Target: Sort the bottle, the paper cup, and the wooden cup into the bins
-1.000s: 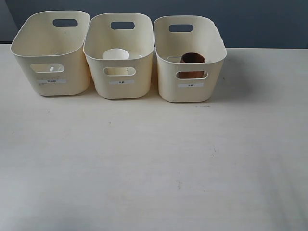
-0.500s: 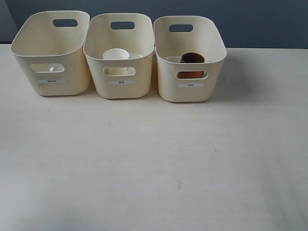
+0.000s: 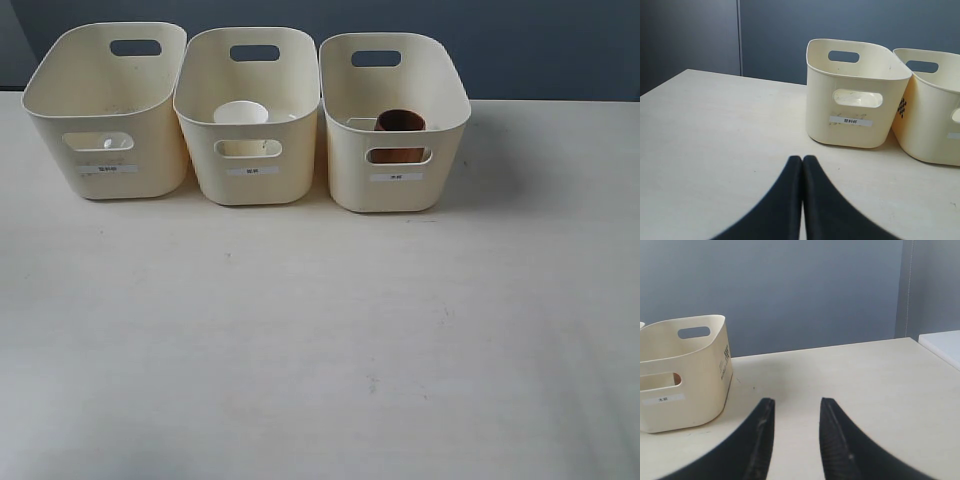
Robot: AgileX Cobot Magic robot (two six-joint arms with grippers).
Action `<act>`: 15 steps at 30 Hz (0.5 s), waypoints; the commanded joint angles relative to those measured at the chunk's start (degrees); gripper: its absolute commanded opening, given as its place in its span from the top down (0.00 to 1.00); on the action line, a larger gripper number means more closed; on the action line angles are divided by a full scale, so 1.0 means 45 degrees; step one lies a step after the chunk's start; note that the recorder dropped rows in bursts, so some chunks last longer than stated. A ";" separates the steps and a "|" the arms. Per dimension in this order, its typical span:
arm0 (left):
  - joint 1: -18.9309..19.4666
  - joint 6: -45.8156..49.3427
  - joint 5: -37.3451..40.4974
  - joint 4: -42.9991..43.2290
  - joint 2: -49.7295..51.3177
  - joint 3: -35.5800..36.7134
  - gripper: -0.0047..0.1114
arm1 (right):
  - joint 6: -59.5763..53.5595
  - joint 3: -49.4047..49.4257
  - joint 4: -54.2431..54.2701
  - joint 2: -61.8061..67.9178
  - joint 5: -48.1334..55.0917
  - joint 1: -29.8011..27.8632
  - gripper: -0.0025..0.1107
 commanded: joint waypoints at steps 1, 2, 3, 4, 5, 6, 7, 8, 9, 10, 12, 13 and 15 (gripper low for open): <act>-0.0044 -0.0018 -0.0065 0.0016 -0.0065 0.0025 0.96 | -0.0062 0.0015 0.0029 -0.0042 -0.0066 -0.0073 0.70; -0.0044 -0.0018 -0.0065 0.0016 -0.0065 0.0025 0.96 | -0.0062 0.0015 0.0029 -0.0042 -0.0066 -0.0073 0.70; -0.0044 -0.0018 -0.0065 0.0016 -0.0065 0.0025 0.96 | -0.0062 0.0015 0.0029 -0.0042 -0.0066 -0.0073 0.70; -0.0044 -0.0018 -0.0065 0.0016 -0.0065 0.0025 0.96 | -0.0062 0.0015 0.0029 -0.0042 -0.0066 -0.0073 0.70; -0.0044 -0.0018 -0.0065 0.0016 -0.0065 0.0025 0.96 | -0.0062 0.0015 0.0029 -0.0042 -0.0066 -0.0073 0.70; -0.0044 -0.0018 -0.0065 0.0016 -0.0065 0.0025 0.96 | -0.0062 0.0015 0.0029 -0.0042 -0.0066 -0.0073 0.70; -0.0044 -0.0018 -0.0065 0.0016 -0.0065 0.0025 0.96 | -0.0062 0.0015 0.0029 -0.0042 -0.0066 -0.0073 0.70; -0.0044 -0.0018 -0.0065 0.0016 -0.0065 0.0025 0.96 | -0.0062 0.0015 0.0029 -0.0042 -0.0066 -0.0073 0.70; -0.0044 -0.0018 -0.0065 0.0016 -0.0065 0.0025 0.96 | -0.0062 0.0015 0.0029 -0.0042 -0.0066 -0.0073 0.70; -0.0044 -0.0018 -0.0065 0.0016 -0.0065 0.0025 0.96 | -0.0062 0.0015 0.0029 -0.0042 -0.0066 -0.0073 0.70; -0.0044 -0.0018 -0.0065 0.0016 -0.0065 0.0025 0.96 | -0.0062 0.0015 0.0029 -0.0042 -0.0066 -0.0073 0.70; -0.0044 -0.0018 -0.0065 0.0016 -0.0065 0.0025 0.96 | -0.0062 0.0015 0.0029 -0.0042 -0.0066 -0.0073 0.70; -0.0044 -0.0018 -0.0065 0.0016 -0.0065 0.0025 0.96 | -0.0062 0.0015 0.0029 -0.0042 -0.0066 -0.0073 0.70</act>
